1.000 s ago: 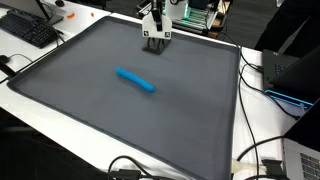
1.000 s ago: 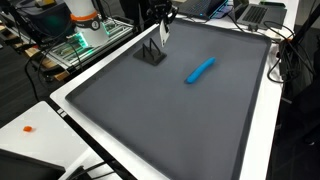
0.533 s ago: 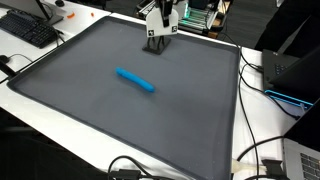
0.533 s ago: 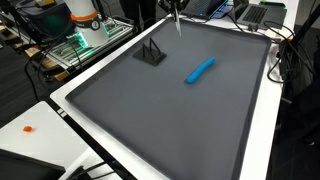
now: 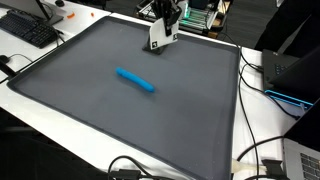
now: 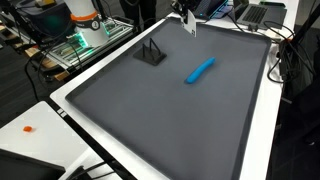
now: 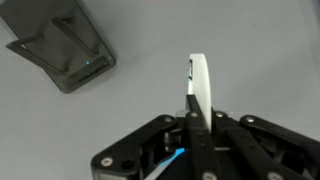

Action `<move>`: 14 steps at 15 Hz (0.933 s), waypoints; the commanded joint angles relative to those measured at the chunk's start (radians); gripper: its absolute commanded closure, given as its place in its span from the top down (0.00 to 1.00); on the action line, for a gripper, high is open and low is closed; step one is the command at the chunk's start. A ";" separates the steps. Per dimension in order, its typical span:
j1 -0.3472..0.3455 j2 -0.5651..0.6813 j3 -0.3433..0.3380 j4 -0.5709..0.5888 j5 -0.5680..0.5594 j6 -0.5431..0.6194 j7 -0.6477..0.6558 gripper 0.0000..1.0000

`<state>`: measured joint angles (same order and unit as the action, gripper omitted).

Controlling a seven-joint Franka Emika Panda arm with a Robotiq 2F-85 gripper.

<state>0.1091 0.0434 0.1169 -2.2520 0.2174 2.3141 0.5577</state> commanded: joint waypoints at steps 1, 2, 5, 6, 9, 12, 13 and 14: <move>0.005 0.011 -0.006 0.010 -0.005 -0.003 -0.010 0.04; 0.005 0.018 -0.007 0.017 -0.007 -0.003 -0.015 0.04; 0.006 0.025 -0.008 0.025 -0.008 -0.004 -0.018 0.04; 0.006 0.026 -0.008 0.025 -0.008 -0.004 -0.018 0.04; 0.006 0.026 -0.008 0.026 -0.008 -0.005 -0.020 0.04; 0.007 0.046 -0.002 0.058 -0.010 -0.013 -0.104 0.01; 0.009 0.056 0.000 0.077 -0.013 -0.015 -0.142 0.01; 0.010 0.066 0.002 0.096 -0.022 -0.022 -0.177 0.01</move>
<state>0.1121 0.0742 0.1173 -2.2104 0.2117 2.3129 0.4680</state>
